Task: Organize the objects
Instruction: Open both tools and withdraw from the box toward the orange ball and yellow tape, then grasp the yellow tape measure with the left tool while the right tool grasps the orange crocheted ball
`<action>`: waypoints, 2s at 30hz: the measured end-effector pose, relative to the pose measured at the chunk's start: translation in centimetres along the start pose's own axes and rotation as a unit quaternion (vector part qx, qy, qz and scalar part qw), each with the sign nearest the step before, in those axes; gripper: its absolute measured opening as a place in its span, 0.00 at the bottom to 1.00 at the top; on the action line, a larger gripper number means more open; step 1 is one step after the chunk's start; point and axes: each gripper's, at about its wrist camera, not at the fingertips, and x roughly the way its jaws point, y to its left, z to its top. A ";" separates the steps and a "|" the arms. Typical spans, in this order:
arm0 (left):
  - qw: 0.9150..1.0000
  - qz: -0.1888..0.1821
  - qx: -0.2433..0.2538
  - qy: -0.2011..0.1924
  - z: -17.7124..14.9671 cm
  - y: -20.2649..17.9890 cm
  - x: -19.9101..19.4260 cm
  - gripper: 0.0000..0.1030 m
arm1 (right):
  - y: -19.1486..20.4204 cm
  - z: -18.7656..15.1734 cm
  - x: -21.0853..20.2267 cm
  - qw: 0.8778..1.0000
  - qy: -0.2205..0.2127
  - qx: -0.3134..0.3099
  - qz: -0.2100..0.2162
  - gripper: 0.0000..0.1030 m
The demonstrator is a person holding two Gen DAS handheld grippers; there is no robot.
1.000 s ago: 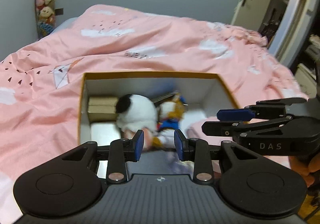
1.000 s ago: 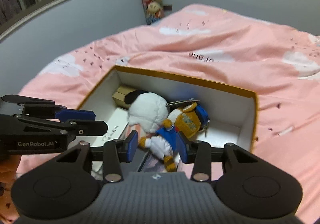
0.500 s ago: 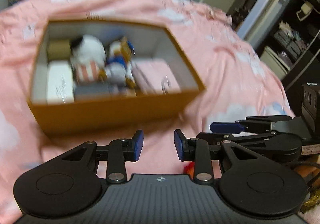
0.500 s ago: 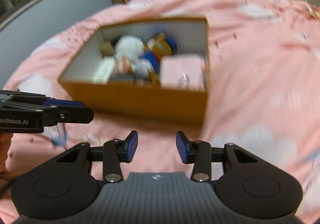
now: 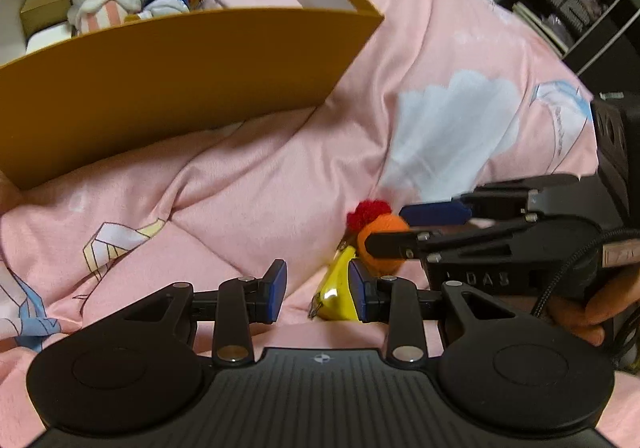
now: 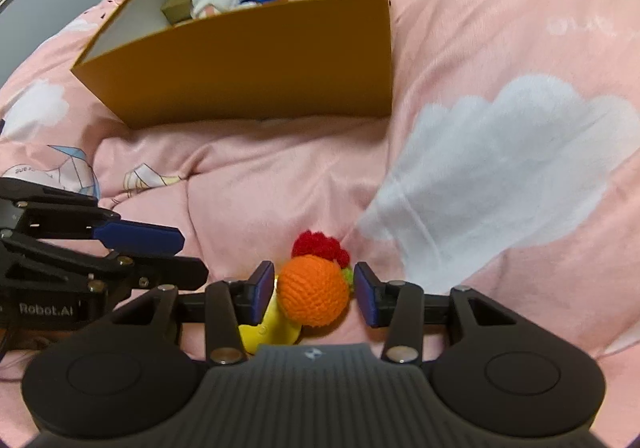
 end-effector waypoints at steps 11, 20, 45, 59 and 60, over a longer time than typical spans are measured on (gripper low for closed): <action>0.996 0.011 0.086 0.026 -0.7 -2.6 1.9 0.54 | -1.1 -0.1 -0.4 0.999 -0.018 0.027 0.008 0.39; 0.989 0.029 0.139 0.050 -1.1 -3.9 4.3 0.64 | -1.7 0.2 -0.4 0.999 -0.014 0.043 -0.006 0.40; 0.994 0.001 0.108 0.032 -2.9 -2.1 3.9 0.28 | -2.5 0.3 0.8 0.998 0.007 0.056 0.002 0.44; 0.988 0.027 0.151 0.034 -4.5 -3.0 4.2 0.58 | -3.7 0.1 0.5 0.994 -0.001 0.102 0.024 0.44; 0.988 0.028 0.150 0.038 -4.5 -3.0 4.4 0.58 | -3.7 0.1 0.5 0.994 -0.002 0.103 0.024 0.44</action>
